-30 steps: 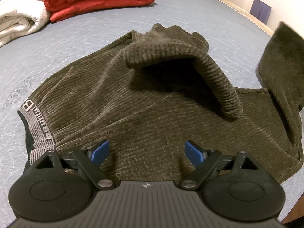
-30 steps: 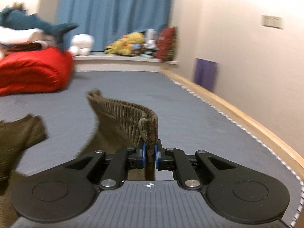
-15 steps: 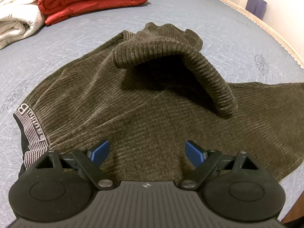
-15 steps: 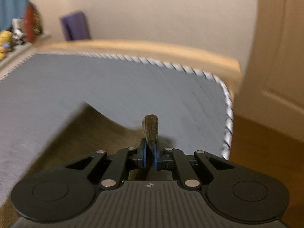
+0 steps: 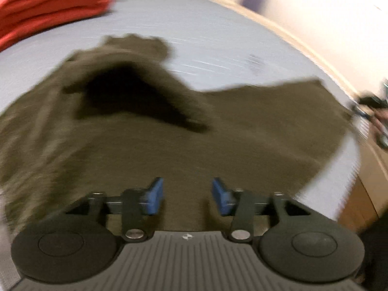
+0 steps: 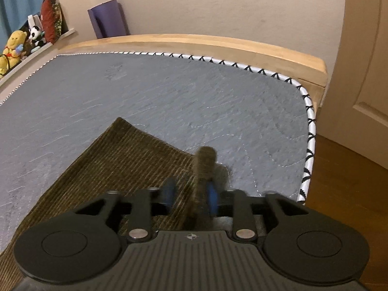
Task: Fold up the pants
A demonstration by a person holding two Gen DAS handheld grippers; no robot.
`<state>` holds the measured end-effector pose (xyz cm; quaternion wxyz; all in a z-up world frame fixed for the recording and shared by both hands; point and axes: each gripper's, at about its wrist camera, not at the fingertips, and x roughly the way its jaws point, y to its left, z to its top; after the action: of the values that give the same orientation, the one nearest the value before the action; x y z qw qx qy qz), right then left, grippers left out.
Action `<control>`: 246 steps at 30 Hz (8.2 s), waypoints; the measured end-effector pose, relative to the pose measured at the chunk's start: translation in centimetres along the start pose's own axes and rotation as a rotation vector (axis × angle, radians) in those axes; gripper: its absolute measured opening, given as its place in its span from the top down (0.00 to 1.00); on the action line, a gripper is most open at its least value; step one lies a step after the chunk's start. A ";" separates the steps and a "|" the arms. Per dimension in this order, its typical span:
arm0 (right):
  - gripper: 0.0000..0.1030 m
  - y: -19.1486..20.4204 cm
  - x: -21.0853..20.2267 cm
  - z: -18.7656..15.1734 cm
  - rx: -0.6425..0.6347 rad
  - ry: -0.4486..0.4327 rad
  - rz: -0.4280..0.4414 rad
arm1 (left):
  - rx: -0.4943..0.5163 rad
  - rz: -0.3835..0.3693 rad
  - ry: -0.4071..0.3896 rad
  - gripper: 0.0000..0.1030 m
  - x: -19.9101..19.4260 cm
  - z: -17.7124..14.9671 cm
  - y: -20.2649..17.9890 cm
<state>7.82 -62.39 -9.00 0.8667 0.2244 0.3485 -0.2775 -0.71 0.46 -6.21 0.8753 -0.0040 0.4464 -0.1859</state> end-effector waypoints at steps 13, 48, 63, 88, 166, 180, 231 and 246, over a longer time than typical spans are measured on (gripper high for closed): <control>0.57 -2.9 1.8 -0.3 0.167 0.096 -0.008 | 0.443 -0.074 0.128 0.51 4.0 -5.5 -7.2; 0.54 10.0 -7.9 -2.9 -0.249 -0.153 0.252 | 0.183 0.020 0.110 0.66 -4.7 -10.0 6.1; 0.51 28.0 -25.4 -28.1 -1.278 -0.093 1.018 | -0.505 0.336 -0.195 0.53 -10.2 -6.1 20.9; 0.44 32.6 -30.5 -43.8 -1.792 -0.093 1.334 | -0.687 0.333 -0.175 0.19 -3.7 -5.0 30.6; 0.86 31.5 -31.2 -42.9 -1.978 -0.021 1.339 | -0.309 0.430 0.156 0.46 -12.5 -11.3 18.0; 0.52 31.9 -26.9 -38.2 -1.821 0.017 1.157 | -0.060 0.502 0.209 0.39 -7.7 -8.9 15.6; 0.27 45.5 -9.1 -23.4 -0.540 0.362 0.750 | -0.502 0.312 -0.232 0.76 -3.6 9.8 13.8; 0.93 46.8 -17.3 -22.8 -0.770 0.053 0.958 | -0.592 0.349 -0.291 0.76 -5.2 9.7 16.0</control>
<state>16.30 -8.58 -2.15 0.9049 0.0335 0.3058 0.2941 9.28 15.47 0.89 0.9090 -0.2071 0.3459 0.1056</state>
